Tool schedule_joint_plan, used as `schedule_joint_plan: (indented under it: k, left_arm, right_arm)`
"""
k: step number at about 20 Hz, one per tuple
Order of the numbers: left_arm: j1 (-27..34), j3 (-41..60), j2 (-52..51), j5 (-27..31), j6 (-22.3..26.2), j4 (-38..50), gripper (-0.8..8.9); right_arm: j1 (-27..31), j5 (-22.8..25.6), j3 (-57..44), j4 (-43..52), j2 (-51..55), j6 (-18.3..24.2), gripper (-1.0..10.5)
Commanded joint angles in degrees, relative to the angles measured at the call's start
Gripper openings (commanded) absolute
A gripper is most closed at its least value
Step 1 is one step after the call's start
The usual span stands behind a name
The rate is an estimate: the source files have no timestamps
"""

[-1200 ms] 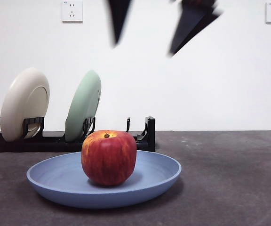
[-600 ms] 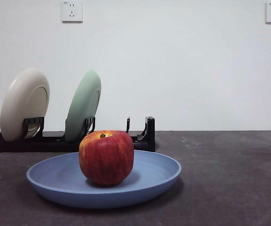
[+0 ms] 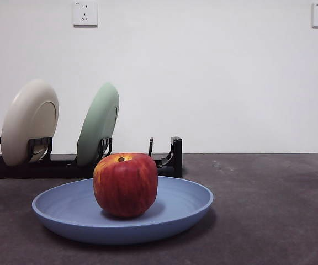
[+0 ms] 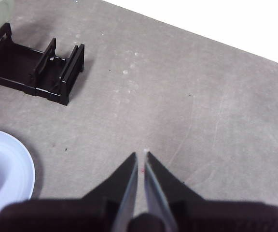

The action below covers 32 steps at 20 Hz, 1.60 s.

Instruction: Take the blue plate from the plate rack,put the plate on the table,take the apple from the table,put the apple in the plate

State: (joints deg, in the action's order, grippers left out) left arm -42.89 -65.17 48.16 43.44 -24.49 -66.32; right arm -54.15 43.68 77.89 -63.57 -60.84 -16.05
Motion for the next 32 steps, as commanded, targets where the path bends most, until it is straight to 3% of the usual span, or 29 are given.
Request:
schedule_joint_plan:
  k: [1, 3, 6, 8, 10, 14, 20, 26, 32]
  left_arm:
    - [8.55, 3.32, -3.32, -0.52, 4.28, 13.03, -0.04]
    - [15.56, 9.35, -7.10, -7.02, 12.20, 24.55, -0.04]
    - [25.44, 22.75, -13.77, -25.38, 20.96, 40.98, -0.04]
    - [31.34, 32.33, -17.97, -35.32, 23.02, 50.14, -0.04]
    - [35.45, 40.92, -21.55, -39.50, 23.02, 57.18, -0.04]
    - [38.16, 53.22, -28.30, -37.99, 23.56, 62.88, -0.04]
    - [38.14, 64.67, -38.45, -35.93, 24.63, 63.36, -0.04]
    - [38.16, 64.72, -44.59, -36.98, 24.68, 57.05, -0.04]
    - [38.16, 64.72, -45.66, -40.68, 22.95, 57.00, -0.04]
  right_arm:
    - [-0.15, 0.26, -0.04, 0.07, -0.04, -0.70, 0.3]
    - [-0.15, 0.26, -0.02, 0.07, -0.04, -0.70, 0.3]
    - [-0.15, 0.24, -0.02, 0.07, -0.04, -0.70, 0.3]
    - [-0.15, 0.24, -0.02, 0.07, -0.04, -0.70, 0.3]
    - [-0.15, 0.24, -0.02, 0.07, -0.04, -0.70, 0.3]
    - [-0.15, 0.24, -0.02, 0.07, -0.04, -0.70, 0.3]
    - [-0.15, 0.24, -0.02, 0.07, -0.04, -0.70, 0.3]
    - [-0.15, 0.24, -0.02, 0.07, -0.04, -0.70, 0.3]
    - [-0.15, 0.24, -0.04, 0.07, -0.04, -0.70, 0.3]
